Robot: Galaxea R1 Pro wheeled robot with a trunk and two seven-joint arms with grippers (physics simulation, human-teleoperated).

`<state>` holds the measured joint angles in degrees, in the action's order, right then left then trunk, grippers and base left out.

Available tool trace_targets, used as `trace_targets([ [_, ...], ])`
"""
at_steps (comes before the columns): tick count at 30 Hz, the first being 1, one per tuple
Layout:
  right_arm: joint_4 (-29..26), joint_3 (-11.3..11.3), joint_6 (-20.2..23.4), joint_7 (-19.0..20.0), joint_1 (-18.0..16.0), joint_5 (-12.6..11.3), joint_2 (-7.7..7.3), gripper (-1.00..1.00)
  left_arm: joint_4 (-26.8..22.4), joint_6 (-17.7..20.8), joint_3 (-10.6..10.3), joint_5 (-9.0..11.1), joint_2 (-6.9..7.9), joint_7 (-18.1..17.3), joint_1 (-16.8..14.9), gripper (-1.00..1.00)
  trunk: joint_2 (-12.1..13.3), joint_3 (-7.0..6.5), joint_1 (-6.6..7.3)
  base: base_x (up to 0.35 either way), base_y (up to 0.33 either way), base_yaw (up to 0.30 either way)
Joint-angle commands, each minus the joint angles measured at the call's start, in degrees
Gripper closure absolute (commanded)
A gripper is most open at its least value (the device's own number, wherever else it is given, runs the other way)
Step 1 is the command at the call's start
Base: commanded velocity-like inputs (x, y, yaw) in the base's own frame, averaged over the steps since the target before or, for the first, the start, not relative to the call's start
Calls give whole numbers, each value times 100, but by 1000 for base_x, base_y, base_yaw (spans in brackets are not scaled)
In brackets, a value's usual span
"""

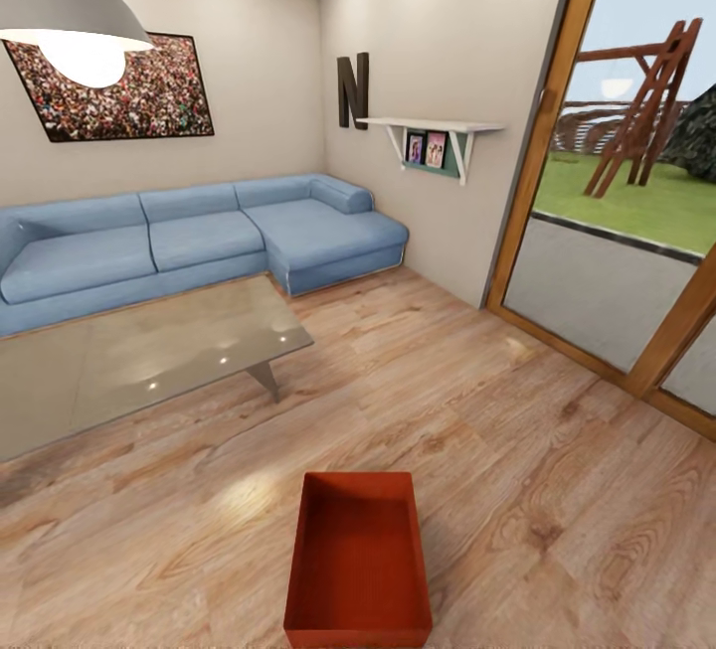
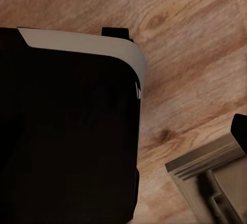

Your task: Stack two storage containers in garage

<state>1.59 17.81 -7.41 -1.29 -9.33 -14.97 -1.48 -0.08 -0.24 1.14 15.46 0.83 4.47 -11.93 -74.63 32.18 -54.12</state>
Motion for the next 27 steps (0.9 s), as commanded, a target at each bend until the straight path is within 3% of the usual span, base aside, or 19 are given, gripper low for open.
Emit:
trace_targets([
  [1, 17, 48, -32, -3, -7, -49, 1, -100, -1, -2, 9, 18, -1, 10, -2, -100, -3, 14, 0, 0, 0, 0],
  [27, 17, 65, -23, -3, -6, -41, 7, -100, -1, -2, 9, 18, 2, 10, -2, -100, -3, 250, 0, 0, 0, 0],
])
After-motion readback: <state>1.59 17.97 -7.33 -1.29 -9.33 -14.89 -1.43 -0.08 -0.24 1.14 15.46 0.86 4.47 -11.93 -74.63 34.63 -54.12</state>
